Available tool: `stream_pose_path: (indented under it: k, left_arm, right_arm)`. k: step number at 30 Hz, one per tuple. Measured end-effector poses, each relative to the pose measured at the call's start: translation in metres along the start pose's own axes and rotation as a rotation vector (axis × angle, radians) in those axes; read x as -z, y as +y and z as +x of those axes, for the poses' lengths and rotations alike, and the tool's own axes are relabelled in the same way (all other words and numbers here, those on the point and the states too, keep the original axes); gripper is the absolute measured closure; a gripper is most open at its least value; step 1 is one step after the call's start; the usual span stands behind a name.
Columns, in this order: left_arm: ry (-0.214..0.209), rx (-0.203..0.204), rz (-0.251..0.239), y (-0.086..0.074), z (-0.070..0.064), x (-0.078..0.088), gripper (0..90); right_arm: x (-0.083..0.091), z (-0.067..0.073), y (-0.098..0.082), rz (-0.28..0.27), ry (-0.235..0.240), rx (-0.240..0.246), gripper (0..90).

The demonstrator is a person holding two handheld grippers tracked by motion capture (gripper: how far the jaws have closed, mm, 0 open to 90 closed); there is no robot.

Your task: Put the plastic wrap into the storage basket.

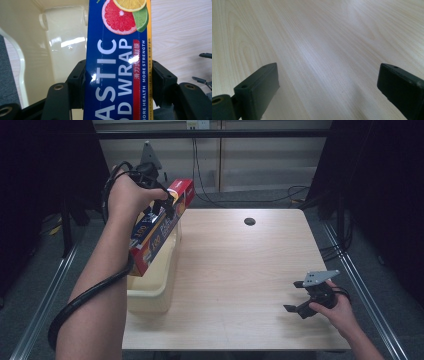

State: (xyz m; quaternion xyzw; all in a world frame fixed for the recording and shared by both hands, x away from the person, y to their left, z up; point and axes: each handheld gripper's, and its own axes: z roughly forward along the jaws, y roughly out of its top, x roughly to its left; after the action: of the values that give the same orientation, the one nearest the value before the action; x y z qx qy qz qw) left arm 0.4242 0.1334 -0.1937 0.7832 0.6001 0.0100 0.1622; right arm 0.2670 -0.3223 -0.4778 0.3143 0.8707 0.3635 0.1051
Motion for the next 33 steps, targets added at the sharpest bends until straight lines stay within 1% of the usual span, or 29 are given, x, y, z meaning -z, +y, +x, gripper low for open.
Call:
stream_pose_path:
  k: [2, 3, 4, 7, 10, 12, 14, 15, 16, 18, 20, 21, 23, 26, 28, 33]
  left_arm:
    - [0.001, 0.008, -0.003, -0.001, 0.002, 0.002, 40.7]
    - [-0.002, 0.019, -0.006, -0.002, 0.002, 0.003, 40.7]
    - [0.002, 0.012, -0.01, -0.002, 0.004, 0.004, 40.7]
    - [0.004, 0.027, -0.012, -0.004, 0.006, 0.007, 40.7]
    - [0.012, 0.03, -0.02, -0.006, 0.008, 0.01, 40.7]
    - [0.008, 0.045, -0.023, -0.007, 0.011, 0.011, 40.7]
    - [0.014, 0.049, -0.019, -0.008, 0.013, 0.012, 40.7]
    - [0.026, 0.049, -0.02, -0.009, 0.014, 0.012, 40.7]
    - [0.026, 0.056, -0.016, -0.009, 0.015, 0.012, 40.7]
    - [0.034, 0.057, -0.022, -0.011, 0.018, 0.012, 40.7]
    - [0.028, 0.069, -0.018, -0.012, 0.021, 0.012, 40.7]
    - [0.029, 0.065, -0.014, -0.012, 0.022, 0.013, 40.7]
    - [0.041, 0.078, -0.02, -0.013, 0.023, 0.014, 40.7]
    - [0.049, 0.085, -0.019, -0.014, 0.027, 0.015, 40.7]
    - [0.048, 0.093, -0.02, -0.015, 0.029, 0.015, 40.7]
    - [0.059, 0.109, -0.015, -0.017, 0.032, 0.01, 40.7]
  right_arm:
    - [0.0, 0.0, 0.0, 0.003, 0.003, 0.002, 3.8]
    - [0.0, 0.0, 0.0, 0.003, 0.003, 0.002, 3.8]
    - [0.0, 0.0, 0.0, 0.003, 0.003, 0.002, 3.8]
    - [0.0, 0.001, 0.0, 0.004, 0.004, 0.001, 3.8]
    - [0.0, 0.001, 0.0, 0.003, 0.009, 0.005, 3.8]
    - [0.0, 0.001, 0.0, 0.002, 0.006, 0.003, 3.8]
    - [0.001, 0.002, 0.0, 0.0, 0.004, 0.004, 3.8]
    - [0.001, 0.002, 0.0, -0.001, 0.004, 0.006, 3.8]
    - [0.001, 0.002, 0.0, 0.001, 0.003, 0.005, 3.8]
    - [0.001, 0.002, 0.0, 0.002, 0.004, 0.004, 3.8]
    - [0.001, 0.003, 0.0, 0.002, 0.003, 0.001, 3.8]
    - [0.001, 0.002, 0.0, -0.001, 0.004, 0.006, 3.8]
    - [0.001, 0.002, 0.0, -0.004, 0.003, 0.0, 3.8]
    - [0.0, 0.002, 0.001, -0.002, 0.01, 0.001, 3.8]
    - [0.0, 0.003, 0.001, -0.004, 0.012, 0.001, 3.8]
    - [0.0, 0.003, 0.001, -0.002, 0.01, -0.004, 3.8]
